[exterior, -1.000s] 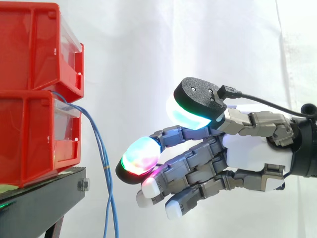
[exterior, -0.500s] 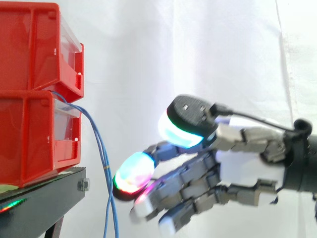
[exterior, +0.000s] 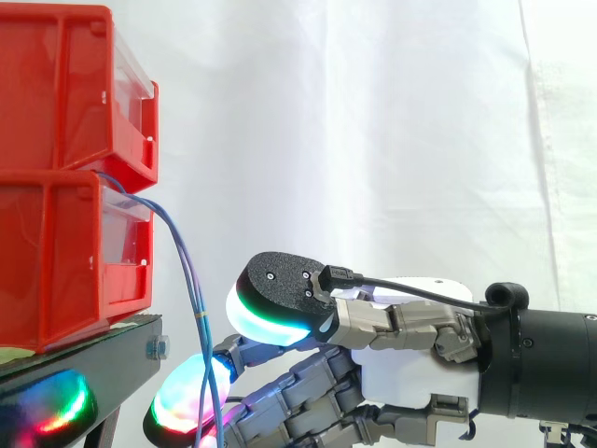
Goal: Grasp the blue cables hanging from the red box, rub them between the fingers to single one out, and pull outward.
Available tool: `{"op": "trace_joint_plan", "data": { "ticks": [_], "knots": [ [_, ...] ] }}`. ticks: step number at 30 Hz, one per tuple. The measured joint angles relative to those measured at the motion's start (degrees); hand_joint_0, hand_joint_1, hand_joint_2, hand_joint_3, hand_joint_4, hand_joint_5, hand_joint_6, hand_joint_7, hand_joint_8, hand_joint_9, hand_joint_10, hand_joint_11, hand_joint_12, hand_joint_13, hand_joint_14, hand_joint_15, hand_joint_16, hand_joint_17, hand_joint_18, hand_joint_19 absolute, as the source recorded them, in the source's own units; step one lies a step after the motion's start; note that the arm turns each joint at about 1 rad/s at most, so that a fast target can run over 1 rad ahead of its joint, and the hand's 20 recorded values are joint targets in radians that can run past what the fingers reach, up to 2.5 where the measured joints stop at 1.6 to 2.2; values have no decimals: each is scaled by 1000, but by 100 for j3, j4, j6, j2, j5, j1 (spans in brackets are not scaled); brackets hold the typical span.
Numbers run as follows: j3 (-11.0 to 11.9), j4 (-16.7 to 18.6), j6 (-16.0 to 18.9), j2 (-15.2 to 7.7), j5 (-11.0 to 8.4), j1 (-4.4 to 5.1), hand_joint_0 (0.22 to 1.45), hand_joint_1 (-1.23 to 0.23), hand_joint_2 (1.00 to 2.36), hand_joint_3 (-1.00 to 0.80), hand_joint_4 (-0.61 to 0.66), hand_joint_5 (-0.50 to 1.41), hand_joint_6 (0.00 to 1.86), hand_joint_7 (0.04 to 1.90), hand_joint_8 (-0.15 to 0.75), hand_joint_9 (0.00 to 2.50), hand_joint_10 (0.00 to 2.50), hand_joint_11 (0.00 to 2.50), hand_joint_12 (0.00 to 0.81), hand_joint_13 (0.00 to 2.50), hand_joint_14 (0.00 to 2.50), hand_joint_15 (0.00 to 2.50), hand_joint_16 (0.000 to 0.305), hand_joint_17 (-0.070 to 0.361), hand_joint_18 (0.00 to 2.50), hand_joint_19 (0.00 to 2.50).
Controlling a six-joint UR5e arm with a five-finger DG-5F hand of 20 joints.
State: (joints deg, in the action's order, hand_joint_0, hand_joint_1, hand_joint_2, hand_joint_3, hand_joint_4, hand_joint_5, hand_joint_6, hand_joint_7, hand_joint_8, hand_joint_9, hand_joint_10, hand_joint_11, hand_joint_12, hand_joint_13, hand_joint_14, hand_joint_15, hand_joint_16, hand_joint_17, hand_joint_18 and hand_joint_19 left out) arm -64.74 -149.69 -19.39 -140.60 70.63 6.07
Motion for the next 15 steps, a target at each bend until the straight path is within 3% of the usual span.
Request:
{"op": "trace_joint_plan", "data": {
  "ticks": [7,15],
  "knots": [
    [8,9,7,3,40,-1,542,-706,1008,-384,234,-98,512,1316,331,734,11,397,409,526,9,312,59,133,643,470],
    [124,4,5,5,165,13,558,-712,1010,-350,248,-119,585,1192,333,742,9,413,405,527,11,315,59,132,648,468]
  ]
}}
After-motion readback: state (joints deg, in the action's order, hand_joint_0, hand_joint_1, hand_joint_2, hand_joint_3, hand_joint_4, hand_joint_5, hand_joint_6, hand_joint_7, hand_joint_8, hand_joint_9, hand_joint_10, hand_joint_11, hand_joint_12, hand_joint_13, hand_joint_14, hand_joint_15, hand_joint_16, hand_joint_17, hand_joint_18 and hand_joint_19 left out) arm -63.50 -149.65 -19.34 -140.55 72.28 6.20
